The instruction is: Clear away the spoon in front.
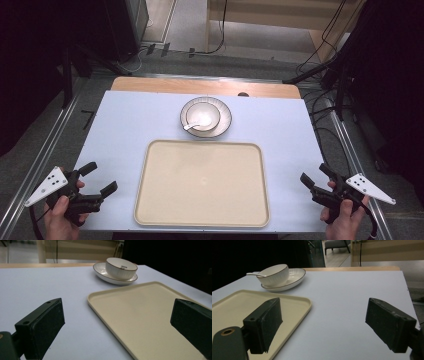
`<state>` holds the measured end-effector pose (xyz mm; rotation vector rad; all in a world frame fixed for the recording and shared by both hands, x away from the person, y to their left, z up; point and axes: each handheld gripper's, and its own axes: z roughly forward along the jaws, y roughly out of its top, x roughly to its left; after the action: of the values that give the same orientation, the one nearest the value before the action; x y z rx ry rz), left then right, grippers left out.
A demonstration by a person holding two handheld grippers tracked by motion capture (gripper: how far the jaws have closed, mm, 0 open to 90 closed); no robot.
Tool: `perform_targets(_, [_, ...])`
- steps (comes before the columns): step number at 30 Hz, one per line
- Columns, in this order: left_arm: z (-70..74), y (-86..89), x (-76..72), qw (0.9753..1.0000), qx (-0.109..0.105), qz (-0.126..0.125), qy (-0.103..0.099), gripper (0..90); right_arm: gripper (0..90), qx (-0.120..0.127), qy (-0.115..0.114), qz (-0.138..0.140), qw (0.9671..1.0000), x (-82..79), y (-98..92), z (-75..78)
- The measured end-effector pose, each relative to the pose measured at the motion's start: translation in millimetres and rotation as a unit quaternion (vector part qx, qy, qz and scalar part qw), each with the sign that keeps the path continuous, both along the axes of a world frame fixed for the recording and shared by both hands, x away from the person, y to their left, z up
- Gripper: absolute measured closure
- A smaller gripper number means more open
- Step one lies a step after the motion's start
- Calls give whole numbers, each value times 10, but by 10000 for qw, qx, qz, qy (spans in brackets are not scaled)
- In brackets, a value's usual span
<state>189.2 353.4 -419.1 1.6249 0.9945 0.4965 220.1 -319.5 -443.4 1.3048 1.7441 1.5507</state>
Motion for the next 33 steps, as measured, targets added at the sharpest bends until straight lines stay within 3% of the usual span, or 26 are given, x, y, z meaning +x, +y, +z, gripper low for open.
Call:
perform_targets(4, [16, -56, 22, 10000, -93, 9, -1, 0, 140, -56, 34, 28, 10000, -11, 15, -16])
perform_targets(9, [23, -173, 74, 9998, 197, 91, 35, 0, 141, -78, 6, 24, 10000, -32, 11, -5])
perform_targets(13, [43, -260, 141, 9995, 260, 181, 72, 0, 142, -61, 12, 7, 10000, -34, 13, -3])
perform_targets(26, [190, -634, 384, 9979, 588, 138, 239, 0, 142, -153, -35, 17, 9999, -35, 24, -8])
perform_targets(30, [229, -753, 504, 9971, 633, -133, 391, 0, 141, -147, -53, 37, 9999, -35, 17, -14])
perform_targets(33, [261, -840, 596, 9973, 562, -154, 449, 0, 142, -141, -26, 36, 9999, -32, 23, -22])
